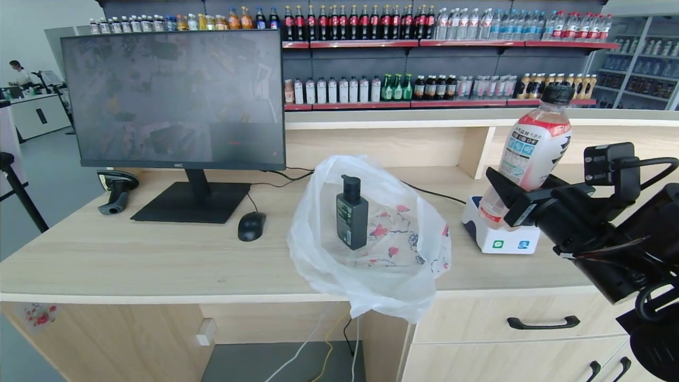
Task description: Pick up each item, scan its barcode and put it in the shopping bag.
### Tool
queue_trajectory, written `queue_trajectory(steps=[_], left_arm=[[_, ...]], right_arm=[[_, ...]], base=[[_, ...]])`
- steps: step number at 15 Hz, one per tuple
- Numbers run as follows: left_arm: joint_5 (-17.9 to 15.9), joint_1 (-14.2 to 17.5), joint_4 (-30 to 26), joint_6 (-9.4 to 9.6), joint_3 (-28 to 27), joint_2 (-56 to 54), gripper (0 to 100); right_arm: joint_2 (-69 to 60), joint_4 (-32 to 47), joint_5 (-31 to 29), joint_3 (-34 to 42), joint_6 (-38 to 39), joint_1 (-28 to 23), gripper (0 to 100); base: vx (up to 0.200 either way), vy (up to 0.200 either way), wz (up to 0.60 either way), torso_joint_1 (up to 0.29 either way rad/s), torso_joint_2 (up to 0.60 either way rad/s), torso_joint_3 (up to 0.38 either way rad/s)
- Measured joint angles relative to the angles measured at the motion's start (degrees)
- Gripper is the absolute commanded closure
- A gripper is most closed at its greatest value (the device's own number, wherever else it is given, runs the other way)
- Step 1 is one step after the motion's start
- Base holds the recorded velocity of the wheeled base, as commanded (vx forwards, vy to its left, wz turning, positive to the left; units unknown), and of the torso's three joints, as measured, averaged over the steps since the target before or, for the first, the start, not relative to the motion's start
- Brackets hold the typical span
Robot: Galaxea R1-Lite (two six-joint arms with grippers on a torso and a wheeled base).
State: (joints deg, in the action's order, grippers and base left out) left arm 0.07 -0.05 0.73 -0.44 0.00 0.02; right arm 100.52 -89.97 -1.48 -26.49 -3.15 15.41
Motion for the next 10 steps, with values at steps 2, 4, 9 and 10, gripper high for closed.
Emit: queue_trajectory(steps=[2, 4, 9, 10], left_arm=[[0.0, 0.0, 0.1, -0.02, 0.0, 0.0, 0], [0.0, 0.0, 0.1, -0.02, 0.0, 0.0, 0], [0.0, 0.0, 0.1, -0.02, 0.0, 0.0, 0], [0.0, 0.0, 0.0, -0.05, 0.0, 0.0, 0]], right_arm=[[0.0, 0.0, 0.0, 0.0, 0.0, -0.1, 100], [0.1, 0.0, 0.0, -0.1, 0.0, -0.2, 100], [0.7, 0.0, 0.1, -0.5, 0.0, 1.0, 100], [1.1, 0.0, 0.0, -0.8, 0.0, 1.5, 100]], base=[[0.0, 0.0, 0.0, 0.0, 0.0, 0.0], [0.0, 0.0, 0.0, 0.0, 0.0, 0.0], [0.0, 0.0, 0.0, 0.0, 0.0, 0.0], [0.0, 0.0, 0.0, 0.0, 0.0, 0.0]])
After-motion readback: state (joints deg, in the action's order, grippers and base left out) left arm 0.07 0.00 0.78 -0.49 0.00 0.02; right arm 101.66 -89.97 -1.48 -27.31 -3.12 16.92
